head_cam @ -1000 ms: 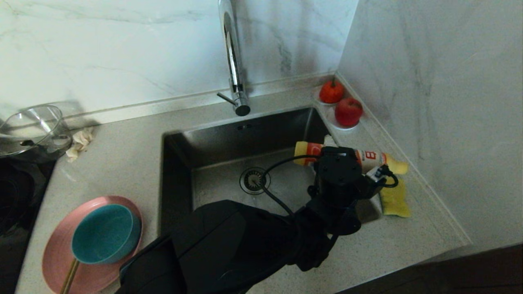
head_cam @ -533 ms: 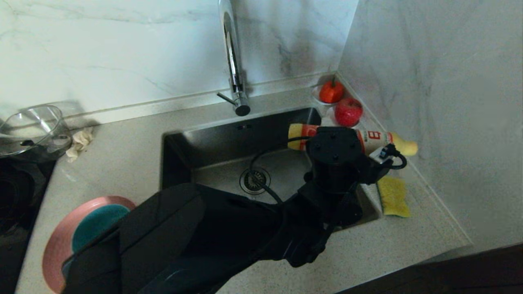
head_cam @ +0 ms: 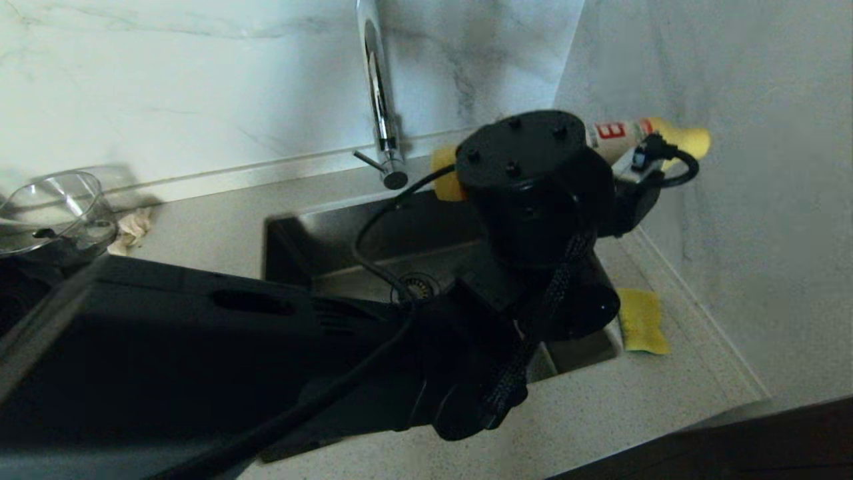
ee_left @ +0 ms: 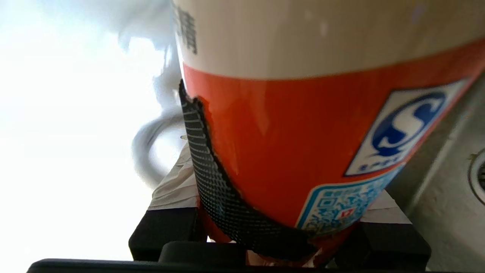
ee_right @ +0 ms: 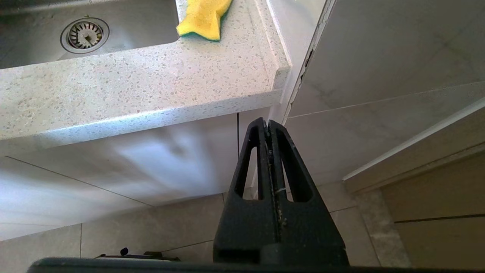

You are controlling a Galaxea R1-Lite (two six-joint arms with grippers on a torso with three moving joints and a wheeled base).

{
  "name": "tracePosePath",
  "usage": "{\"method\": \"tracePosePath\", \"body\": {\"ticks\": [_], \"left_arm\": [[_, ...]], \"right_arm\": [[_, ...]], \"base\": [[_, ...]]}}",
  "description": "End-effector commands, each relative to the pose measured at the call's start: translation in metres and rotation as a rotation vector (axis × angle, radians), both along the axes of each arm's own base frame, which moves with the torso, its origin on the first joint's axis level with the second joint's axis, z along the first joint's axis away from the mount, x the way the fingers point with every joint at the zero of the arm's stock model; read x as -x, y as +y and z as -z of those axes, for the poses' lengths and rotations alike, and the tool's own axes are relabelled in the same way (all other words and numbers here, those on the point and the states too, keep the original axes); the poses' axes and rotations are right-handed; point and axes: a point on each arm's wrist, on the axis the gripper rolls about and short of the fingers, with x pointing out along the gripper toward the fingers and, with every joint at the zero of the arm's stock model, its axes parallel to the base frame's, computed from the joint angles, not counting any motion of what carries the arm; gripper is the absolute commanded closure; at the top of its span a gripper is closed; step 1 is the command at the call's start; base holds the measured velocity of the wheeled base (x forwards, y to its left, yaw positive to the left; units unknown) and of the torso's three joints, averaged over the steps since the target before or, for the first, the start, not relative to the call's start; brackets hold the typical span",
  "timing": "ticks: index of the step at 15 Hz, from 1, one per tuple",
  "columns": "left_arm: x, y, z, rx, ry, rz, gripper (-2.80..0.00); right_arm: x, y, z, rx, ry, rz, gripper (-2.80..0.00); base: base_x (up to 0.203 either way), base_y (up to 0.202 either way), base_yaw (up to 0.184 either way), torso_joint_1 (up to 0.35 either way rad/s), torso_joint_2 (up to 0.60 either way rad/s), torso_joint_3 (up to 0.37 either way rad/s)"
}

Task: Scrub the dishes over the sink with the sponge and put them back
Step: Place the dish soap on the table

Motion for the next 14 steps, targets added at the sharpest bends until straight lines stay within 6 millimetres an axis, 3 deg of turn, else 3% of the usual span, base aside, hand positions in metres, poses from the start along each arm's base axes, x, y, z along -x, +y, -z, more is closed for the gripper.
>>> {"method": "tracePosePath", "body": {"ticks": [1,8,14], "left_arm": [[0.016,0.024,-0.034,0.111,-0.033,-0.035,0.00],[0.040,0.071,-0.092,0.514,-0.087,-0.163,0.00],[0.062,0.072,-0.121,0.680,-0.132,-0.102,0.00]], "right_arm": [[0.000,0.000,0.000,0.000,0.000,0.000,0.00],[0.000,0.000,0.000,0.000,0.000,0.001,0.00],[0.000,0.000,0.000,0.000,0.000,0.000,0.00]], "base": [[0.000,0.000,0.000,0.000,0.00,0.000],[0.000,0.000,0.000,0.000,0.00,0.000],[0.000,0.000,0.000,0.000,0.00,0.000]]}}
